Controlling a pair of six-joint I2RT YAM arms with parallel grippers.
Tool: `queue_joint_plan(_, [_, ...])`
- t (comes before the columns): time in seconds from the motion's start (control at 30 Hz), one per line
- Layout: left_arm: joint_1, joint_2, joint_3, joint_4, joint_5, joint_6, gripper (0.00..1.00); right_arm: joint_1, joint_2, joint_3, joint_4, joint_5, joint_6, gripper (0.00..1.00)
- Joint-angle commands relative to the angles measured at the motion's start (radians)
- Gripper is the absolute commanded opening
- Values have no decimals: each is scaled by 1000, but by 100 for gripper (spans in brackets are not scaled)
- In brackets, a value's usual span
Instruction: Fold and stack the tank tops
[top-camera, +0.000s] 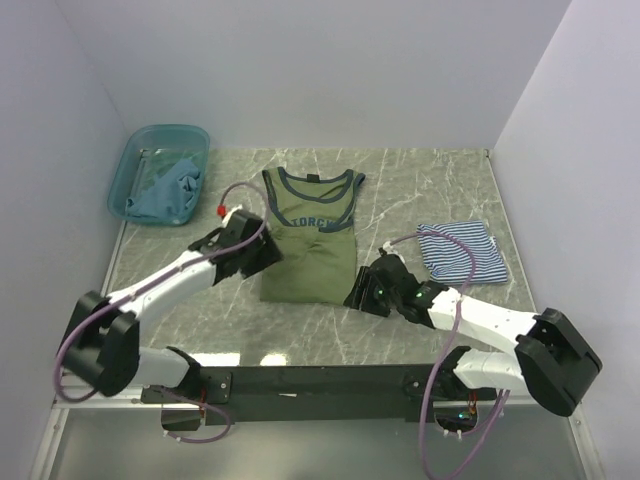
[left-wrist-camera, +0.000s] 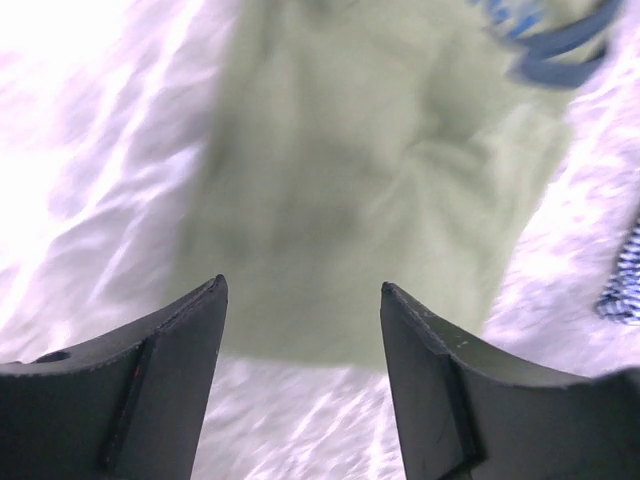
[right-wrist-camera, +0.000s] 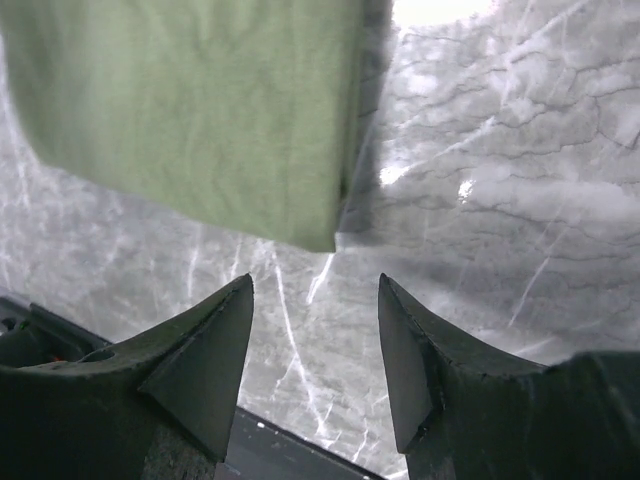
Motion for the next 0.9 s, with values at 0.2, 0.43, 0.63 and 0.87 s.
queue_joint_plan(0.2, [-2,-197,-228,-84,-9,-64,64,-10,122,35,62,71,37,59])
queue_joint_plan(0.43, [-2,-185,-308,10,53,-60,63,-10,185,50,104,76,49,56])
queue_joint_plan(0.63, [-2,-126,-331,94,72,-51,60,-10,219,52,102,79,51,45])
queue_joint_plan(0.87, [-2,-47,-314,116,69,-27,32,-8,245,93,49,108,6,18])
